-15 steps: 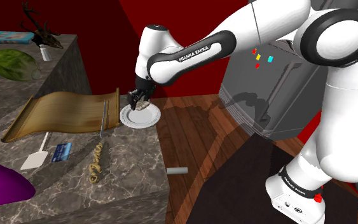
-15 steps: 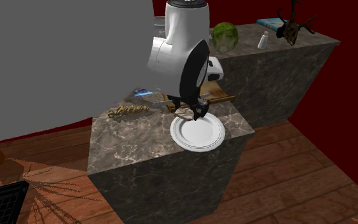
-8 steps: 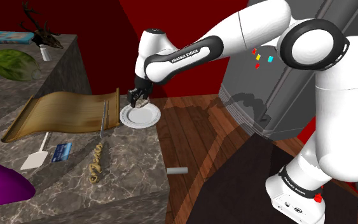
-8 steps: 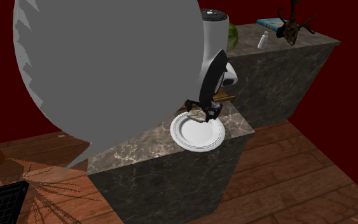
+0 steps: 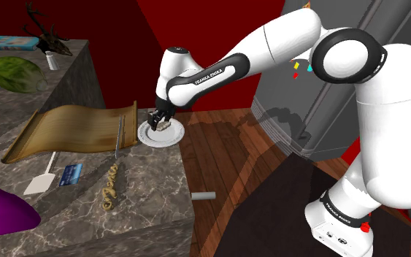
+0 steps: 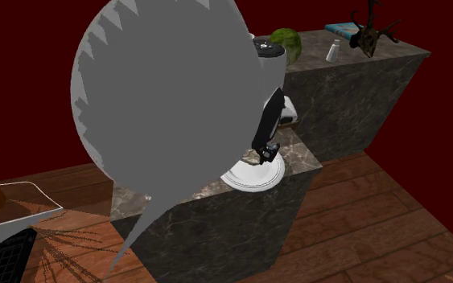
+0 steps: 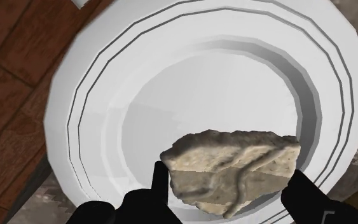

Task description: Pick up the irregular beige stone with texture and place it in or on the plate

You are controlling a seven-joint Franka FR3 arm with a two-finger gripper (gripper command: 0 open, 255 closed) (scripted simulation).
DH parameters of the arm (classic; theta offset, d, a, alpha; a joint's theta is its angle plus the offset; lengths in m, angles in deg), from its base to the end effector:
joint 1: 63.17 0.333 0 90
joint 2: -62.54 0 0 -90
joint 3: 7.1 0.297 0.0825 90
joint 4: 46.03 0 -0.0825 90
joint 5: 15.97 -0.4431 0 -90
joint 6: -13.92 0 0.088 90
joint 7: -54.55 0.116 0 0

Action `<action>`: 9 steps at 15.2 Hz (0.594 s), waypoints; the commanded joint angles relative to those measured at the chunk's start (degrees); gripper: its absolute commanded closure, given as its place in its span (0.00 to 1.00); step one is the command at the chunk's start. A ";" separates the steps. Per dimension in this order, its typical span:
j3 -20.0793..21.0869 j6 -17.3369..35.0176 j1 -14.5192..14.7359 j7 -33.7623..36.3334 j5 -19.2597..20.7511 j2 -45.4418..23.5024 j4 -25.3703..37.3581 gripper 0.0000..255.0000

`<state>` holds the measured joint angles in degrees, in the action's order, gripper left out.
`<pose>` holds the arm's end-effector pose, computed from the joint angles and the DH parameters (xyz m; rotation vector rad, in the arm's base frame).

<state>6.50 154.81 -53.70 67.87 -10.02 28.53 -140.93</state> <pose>0.6897 0.2756 0.2343 -2.9923 -0.2839 -0.3013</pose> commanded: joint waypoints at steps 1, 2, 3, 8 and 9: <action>-0.18 1.22 0.24 0.24 0.26 -0.84 -0.36 1.00; -0.23 1.53 0.27 0.26 0.31 -1.08 -0.43 1.00; -0.23 1.52 0.27 0.26 0.32 -1.09 -0.41 1.00; -0.23 1.52 0.28 0.26 0.32 -1.09 -0.41 1.00; -0.23 1.52 0.28 0.26 0.32 -1.09 -0.41 1.00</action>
<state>6.26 156.32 -53.42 68.14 -9.70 27.43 -141.33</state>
